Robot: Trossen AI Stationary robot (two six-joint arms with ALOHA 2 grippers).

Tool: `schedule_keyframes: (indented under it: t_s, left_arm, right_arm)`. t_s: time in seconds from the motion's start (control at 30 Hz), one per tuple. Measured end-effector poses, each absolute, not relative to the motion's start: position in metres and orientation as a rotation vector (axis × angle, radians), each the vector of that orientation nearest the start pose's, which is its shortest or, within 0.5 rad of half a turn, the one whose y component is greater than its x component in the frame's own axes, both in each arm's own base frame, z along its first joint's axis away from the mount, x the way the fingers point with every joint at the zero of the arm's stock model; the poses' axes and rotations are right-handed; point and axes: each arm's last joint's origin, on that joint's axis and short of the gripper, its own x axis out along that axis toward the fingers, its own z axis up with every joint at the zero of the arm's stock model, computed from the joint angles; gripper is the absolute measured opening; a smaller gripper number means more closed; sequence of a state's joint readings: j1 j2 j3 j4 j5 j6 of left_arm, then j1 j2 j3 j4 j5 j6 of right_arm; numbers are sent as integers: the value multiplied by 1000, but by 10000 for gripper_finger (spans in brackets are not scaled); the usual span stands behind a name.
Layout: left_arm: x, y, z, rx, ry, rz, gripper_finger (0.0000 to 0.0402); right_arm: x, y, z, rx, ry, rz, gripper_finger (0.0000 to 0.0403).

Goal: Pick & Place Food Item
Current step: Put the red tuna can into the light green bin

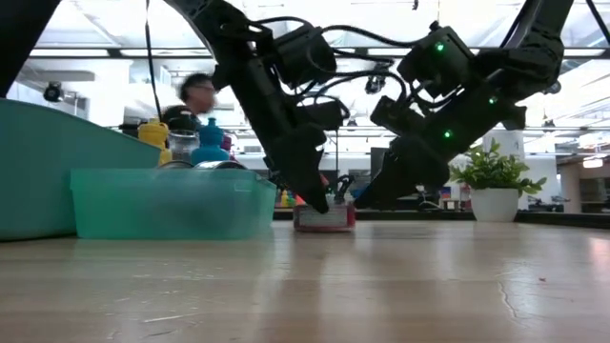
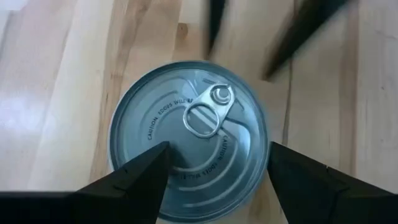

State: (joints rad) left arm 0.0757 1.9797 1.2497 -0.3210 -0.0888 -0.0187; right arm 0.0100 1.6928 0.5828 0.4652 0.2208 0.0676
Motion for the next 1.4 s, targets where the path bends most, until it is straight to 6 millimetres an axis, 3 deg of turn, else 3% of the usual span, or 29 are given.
schedule_keyframes:
  t_s: [0.13, 0.33, 0.6, 0.73, 1.4]
  left_arm:
    - [394, 34, 143, -15, 1047, 162, 264]
    - [393, 33, 147, -17, 1040, 166, 264]
    - [392, 37, 186, 32, 984, 262, 264]
    - [389, 40, 195, 27, 979, 268, 264]
    - [385, 49, 187, 19, 1033, 293, 264]
  right_arm:
    - [295, 0, 119, -1, 598, -129, 147]
    - [294, -1, 119, -14, 621, -175, 147]
    - [291, -2, 117, -23, 643, -205, 147]
    - [291, -2, 117, -23, 643, -205, 147]
    - [303, -2, 136, -76, 514, -191, 147]
